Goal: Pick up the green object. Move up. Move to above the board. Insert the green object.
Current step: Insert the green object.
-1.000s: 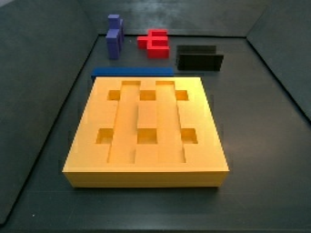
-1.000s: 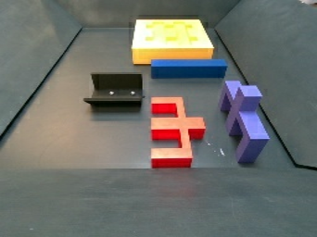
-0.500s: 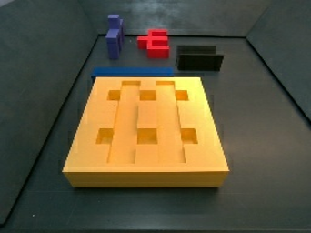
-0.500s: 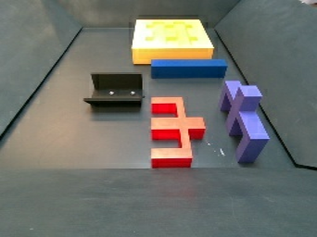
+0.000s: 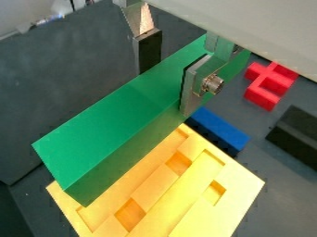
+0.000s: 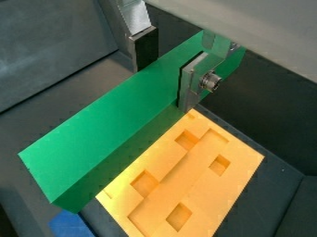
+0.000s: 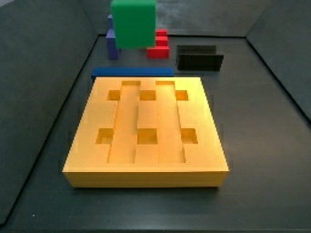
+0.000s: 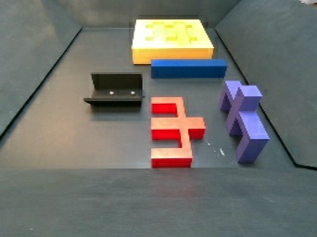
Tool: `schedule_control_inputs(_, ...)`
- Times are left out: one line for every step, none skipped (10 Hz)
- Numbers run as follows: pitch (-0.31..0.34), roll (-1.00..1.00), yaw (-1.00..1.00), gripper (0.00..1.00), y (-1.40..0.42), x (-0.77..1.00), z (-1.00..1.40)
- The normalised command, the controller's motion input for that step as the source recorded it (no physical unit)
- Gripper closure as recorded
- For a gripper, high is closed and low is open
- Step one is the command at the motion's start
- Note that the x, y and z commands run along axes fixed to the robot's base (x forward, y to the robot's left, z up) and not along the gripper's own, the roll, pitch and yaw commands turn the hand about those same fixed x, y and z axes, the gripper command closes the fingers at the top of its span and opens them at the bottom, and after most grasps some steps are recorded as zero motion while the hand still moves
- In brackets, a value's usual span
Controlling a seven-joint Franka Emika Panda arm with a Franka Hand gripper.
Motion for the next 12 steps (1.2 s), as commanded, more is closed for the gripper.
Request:
schedule_control_inputs(-0.139,-0.04,0.12,1.00,-0.11,-0.21,-0.71)
schedule_control_inputs(-0.186,0.00,0.23,1.00,-0.13,-0.19,-0.72)
schedule_control_inputs(-0.140,0.00,0.31,1.00,-0.24,-0.06,-0.73)
schedule_control_inputs(-0.090,0.05,0.20,1.00,-0.27,0.00,-0.74)
schedule_control_inputs(-0.109,0.03,0.00,1.00,-0.08,0.00,-0.82)
schedule_control_inputs(-0.111,0.08,0.00,1.00,-0.09,0.00,-0.77)
schedule_control_inputs(-0.067,0.16,0.00,1.00,-0.08,0.00,-0.71)
schedule_control_inputs(-0.004,0.17,0.00,1.00,-0.05,0.00,-0.62)
schedule_control_inputs(0.000,0.17,-0.01,1.00,-0.07,0.00,-0.53)
schedule_control_inputs(0.000,0.21,0.00,1.00,-0.12,0.00,-0.46)
schedule_control_inputs(0.000,0.21,0.00,1.00,-0.13,0.00,-0.42)
schedule_control_inputs(-0.020,0.17,0.01,1.00,-0.09,-0.09,-0.41)
